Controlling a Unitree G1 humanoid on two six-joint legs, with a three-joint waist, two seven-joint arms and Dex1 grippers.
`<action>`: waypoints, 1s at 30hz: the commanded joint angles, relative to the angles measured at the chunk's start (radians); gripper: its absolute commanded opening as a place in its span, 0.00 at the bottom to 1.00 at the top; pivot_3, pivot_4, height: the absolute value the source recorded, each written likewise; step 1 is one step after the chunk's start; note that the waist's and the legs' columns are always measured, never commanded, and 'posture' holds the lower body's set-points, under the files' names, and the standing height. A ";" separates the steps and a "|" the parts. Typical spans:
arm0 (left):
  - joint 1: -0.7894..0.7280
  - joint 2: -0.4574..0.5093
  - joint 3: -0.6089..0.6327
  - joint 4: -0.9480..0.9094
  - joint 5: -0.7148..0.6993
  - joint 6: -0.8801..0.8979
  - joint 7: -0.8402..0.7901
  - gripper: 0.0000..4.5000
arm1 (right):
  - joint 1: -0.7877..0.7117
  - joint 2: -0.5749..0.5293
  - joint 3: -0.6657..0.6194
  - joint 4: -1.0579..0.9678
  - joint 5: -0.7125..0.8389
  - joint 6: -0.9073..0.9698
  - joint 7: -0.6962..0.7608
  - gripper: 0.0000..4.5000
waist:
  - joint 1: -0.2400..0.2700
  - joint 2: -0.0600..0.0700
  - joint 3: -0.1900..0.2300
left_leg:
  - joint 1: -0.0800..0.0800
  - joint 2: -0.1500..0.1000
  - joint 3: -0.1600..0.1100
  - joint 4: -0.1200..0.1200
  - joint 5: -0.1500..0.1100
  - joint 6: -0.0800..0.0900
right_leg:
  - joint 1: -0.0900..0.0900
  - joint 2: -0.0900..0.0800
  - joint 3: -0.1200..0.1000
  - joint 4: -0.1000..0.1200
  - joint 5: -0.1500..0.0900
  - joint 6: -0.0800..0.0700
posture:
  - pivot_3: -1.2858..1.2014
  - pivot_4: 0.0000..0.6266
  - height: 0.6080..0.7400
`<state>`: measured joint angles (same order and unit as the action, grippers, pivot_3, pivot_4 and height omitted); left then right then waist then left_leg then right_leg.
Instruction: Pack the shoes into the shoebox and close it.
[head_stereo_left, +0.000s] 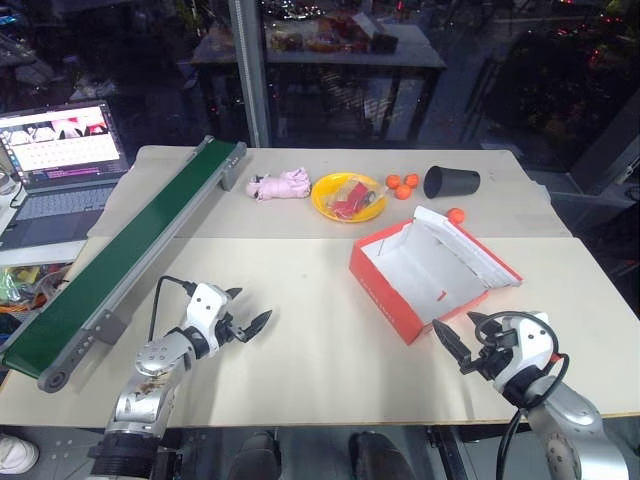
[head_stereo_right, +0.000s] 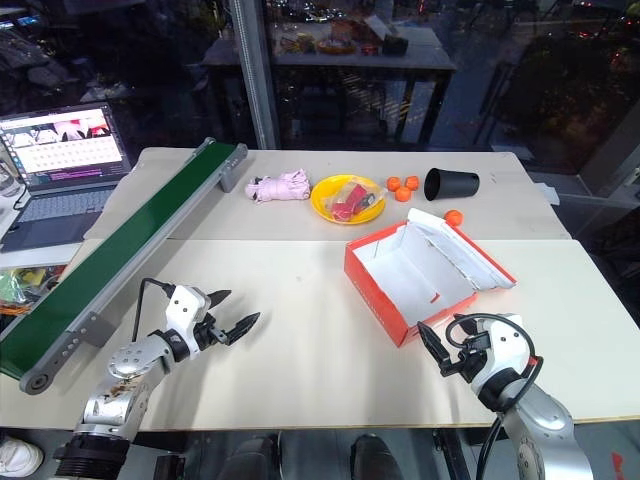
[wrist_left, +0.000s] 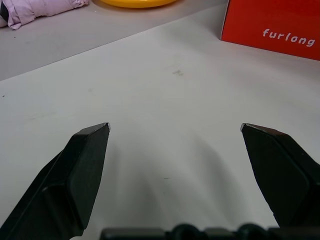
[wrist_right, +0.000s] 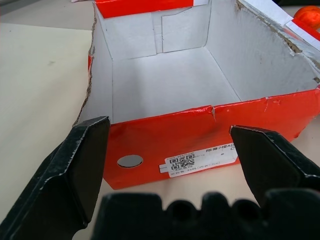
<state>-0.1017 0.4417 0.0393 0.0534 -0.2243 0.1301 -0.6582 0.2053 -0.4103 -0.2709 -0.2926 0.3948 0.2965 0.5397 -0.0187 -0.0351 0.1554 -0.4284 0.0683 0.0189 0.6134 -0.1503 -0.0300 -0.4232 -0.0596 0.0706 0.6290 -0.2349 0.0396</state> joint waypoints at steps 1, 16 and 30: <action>-0.029 -0.006 0.014 -0.007 -0.017 0.003 0.002 1.00 | -0.018 -0.006 0.000 -0.030 -0.002 0.001 -0.015 0.99 | 0.000 0.000 0.000 | 0.000 0.000 0.000 0.000 0.000 0.000 | 0.000 0.000 0.000 0.000 0.000 0.000 | 0.52 0.24 1.00; -0.310 0.061 0.200 0.037 -0.108 0.120 0.097 1.00 | -0.529 -0.183 0.081 -0.075 0.111 0.371 -0.043 0.99 | -0.002 -0.001 0.001 | -0.001 0.000 -0.001 0.003 0.001 0.001 | 0.001 0.001 0.000 0.001 0.002 0.003 | 0.52 0.24 1.00; -0.237 0.076 0.317 -0.200 -0.097 0.322 0.359 1.00 | -0.782 0.021 0.299 0.173 0.009 0.299 -0.027 0.99 | 0.002 -0.002 0.001 | -0.006 0.000 -0.002 0.002 0.001 0.002 | -0.002 0.002 0.000 0.001 0.007 0.005 | 0.52 0.24 1.00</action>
<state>-0.3535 0.5107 0.3191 -0.0763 -0.3166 0.4311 -0.3306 -0.5446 -0.4011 0.0250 -0.1171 0.4112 0.6350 0.5025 -0.0169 -0.0374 0.1568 -0.4339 0.0682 0.0168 0.6156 -0.1493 -0.0284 -0.4251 -0.0576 0.0706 0.6296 -0.2279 0.0447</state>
